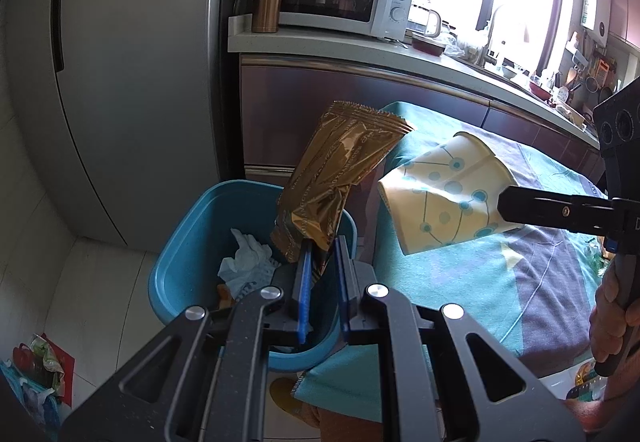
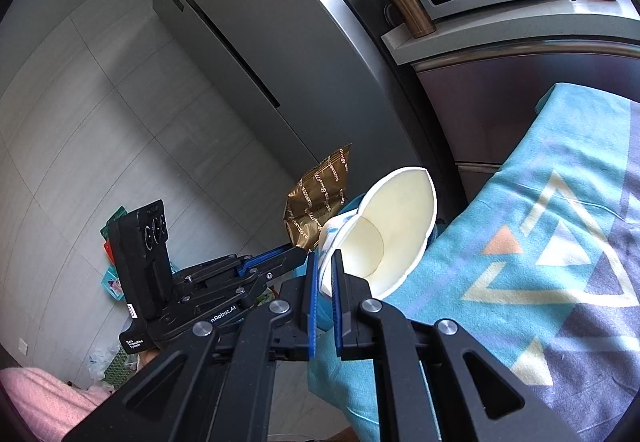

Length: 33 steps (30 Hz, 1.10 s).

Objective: Collect trash

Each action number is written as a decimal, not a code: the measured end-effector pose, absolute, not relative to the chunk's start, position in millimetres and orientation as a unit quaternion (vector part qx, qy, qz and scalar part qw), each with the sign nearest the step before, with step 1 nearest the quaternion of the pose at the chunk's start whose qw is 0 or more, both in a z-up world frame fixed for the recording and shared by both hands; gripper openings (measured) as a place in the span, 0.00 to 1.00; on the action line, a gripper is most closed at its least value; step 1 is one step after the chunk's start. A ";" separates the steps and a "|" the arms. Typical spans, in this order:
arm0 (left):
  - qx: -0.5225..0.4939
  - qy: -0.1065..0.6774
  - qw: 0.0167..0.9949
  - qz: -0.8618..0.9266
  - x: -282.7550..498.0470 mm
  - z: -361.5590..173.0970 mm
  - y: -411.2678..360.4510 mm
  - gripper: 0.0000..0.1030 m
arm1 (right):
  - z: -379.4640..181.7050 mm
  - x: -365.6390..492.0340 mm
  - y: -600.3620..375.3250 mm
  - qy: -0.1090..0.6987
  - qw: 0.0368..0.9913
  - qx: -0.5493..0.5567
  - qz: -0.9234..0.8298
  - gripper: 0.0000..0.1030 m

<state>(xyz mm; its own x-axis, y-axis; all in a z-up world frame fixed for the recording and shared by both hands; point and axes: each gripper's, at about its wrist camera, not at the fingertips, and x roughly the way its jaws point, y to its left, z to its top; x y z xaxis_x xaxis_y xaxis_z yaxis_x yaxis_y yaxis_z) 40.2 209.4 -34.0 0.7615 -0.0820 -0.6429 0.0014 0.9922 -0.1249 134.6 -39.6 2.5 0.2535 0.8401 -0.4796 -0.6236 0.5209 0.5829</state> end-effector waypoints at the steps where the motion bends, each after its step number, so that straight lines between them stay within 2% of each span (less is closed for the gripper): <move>1: -0.059 0.346 0.936 -0.021 40.8 -35.1 210.5 0.11 | 2.2 134.8 -38.0 0.393 0.779 0.138 0.469 0.05; 33: -0.072 0.382 0.921 0.017 68.3 -67.4 233.9 0.11 | -7.6 139.5 4.2 0.431 0.766 0.106 0.466 0.05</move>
<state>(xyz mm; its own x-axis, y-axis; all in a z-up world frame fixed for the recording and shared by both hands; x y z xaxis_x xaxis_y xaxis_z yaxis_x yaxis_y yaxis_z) 68.3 233.9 -67.4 0.7083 -0.0241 -0.7055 -0.0854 0.9892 -0.1195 139.5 4.2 -7.6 0.1953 0.8044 -0.5610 -0.6224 0.5438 0.5630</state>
